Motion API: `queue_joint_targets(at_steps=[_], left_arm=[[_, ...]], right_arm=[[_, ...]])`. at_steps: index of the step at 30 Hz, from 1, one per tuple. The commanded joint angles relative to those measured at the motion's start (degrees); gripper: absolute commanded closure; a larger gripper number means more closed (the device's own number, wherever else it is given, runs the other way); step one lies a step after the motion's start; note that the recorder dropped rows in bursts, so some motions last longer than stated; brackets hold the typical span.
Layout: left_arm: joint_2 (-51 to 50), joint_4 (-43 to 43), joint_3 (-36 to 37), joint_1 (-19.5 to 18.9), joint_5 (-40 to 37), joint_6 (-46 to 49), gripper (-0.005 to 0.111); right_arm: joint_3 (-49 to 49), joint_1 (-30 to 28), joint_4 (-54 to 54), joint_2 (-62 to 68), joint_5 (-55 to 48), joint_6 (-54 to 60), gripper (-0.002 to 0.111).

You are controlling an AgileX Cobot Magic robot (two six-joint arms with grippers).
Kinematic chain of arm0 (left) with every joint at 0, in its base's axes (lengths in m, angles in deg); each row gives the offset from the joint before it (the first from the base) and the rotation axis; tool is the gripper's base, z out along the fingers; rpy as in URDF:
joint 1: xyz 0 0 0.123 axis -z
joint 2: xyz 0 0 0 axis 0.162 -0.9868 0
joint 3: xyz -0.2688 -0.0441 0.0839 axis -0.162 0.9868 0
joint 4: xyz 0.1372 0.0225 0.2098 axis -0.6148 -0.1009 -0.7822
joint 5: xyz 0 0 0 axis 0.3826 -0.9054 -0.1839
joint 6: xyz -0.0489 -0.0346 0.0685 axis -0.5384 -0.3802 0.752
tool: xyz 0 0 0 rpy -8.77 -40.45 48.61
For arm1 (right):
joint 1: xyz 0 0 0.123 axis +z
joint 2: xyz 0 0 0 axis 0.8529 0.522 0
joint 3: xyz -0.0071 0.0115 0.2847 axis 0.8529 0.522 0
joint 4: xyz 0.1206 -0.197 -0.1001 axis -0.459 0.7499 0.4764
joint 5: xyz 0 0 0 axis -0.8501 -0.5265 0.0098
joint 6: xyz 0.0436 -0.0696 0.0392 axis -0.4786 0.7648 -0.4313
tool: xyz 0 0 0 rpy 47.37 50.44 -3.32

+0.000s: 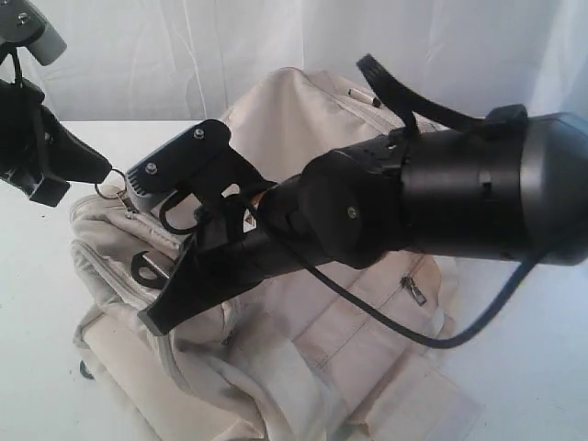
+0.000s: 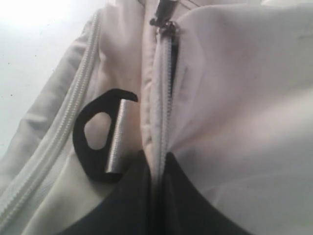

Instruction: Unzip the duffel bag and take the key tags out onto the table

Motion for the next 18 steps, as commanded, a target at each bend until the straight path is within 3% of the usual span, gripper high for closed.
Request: queue_joint_targets(at_steps=[1, 12, 18], left_arm=[[0.06, -1.7, -0.3, -0.57, 3.9, -1.5, 0.107], [0.06, -1.59, -0.3, -0.57, 1.85, -2.61, 0.107], [0.29, 4.48, -0.3, -0.57, -11.71, -3.14, 0.107]], right_arm=[[6.51, 0.13, 1.67, -3.57, -7.76, 0.13, 0.108], [14.39, -1.36, 10.91, -11.03, -8.47, -7.34, 0.108], [15.35, -1.4, 11.7, -12.31, -5.59, -7.44, 0.108]])
